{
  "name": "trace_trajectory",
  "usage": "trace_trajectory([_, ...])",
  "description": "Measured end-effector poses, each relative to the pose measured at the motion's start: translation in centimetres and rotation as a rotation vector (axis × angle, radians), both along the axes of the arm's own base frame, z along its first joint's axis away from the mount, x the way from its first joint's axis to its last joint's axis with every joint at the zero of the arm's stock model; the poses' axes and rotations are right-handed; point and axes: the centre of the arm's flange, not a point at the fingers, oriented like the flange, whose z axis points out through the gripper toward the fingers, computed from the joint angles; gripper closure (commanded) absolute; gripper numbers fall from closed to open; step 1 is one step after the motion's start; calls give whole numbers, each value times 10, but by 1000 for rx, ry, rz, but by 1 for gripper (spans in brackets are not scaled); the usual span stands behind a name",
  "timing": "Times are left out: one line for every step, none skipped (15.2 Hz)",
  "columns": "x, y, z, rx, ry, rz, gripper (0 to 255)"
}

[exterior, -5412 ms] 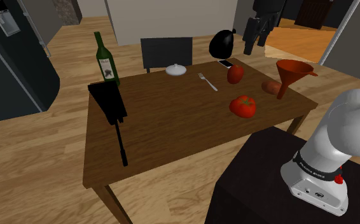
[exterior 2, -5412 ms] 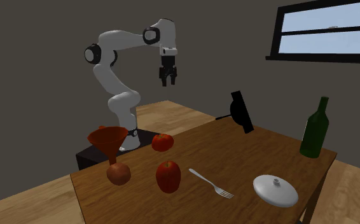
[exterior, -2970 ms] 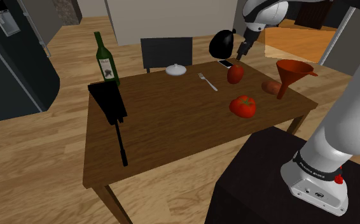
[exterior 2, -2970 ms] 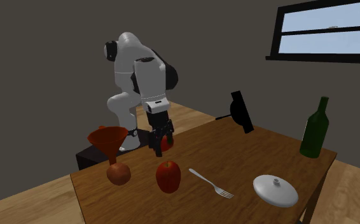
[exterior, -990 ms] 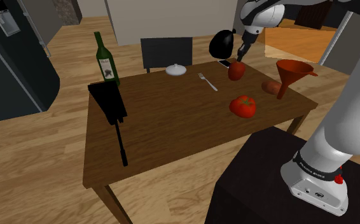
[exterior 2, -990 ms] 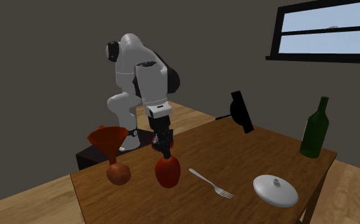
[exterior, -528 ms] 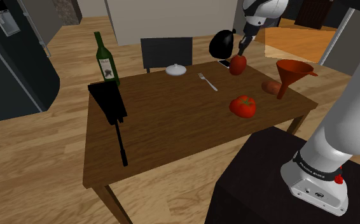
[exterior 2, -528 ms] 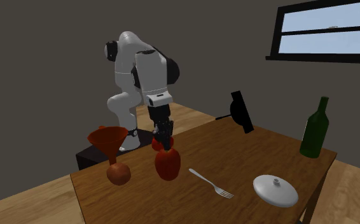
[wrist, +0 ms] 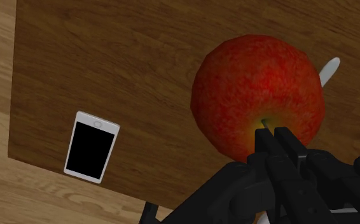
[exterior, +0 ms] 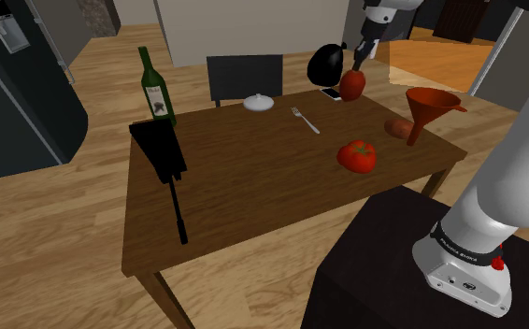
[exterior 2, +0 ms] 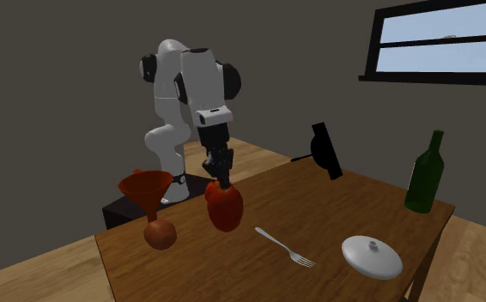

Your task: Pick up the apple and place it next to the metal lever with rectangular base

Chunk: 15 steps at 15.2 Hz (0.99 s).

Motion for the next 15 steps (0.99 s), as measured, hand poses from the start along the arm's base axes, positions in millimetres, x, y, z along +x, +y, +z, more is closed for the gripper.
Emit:
trace_trajectory([0,0,6,0,0,0,255])
trace_trajectory([0,0,10,0,0,0,255])
trace_trajectory([0,1,15,0,0,0,255])
trace_trajectory([0,1,21,0,0,0,255])
trace_trajectory([1,1,26,0,0,0,255])
trace_trajectory([0,1,31,0,0,0,255])
trace_trajectory([0,1,36,0,0,0,255])
trace_trajectory([0,0,42,0,0,0,255])
trace_trajectory([1,1,46,0,0,0,255])
trace_trajectory([0,1,52,0,0,0,255])
trace_trajectory([-1,2,58,0,0,0,255])
trace_trajectory([0,2,63,0,0,0,255])
trace_trajectory([0,1,67,0,0,0,255])
trace_trajectory([0,1,73,0,0,0,255])
trace_trajectory([-1,1,78,0,0,0,255])
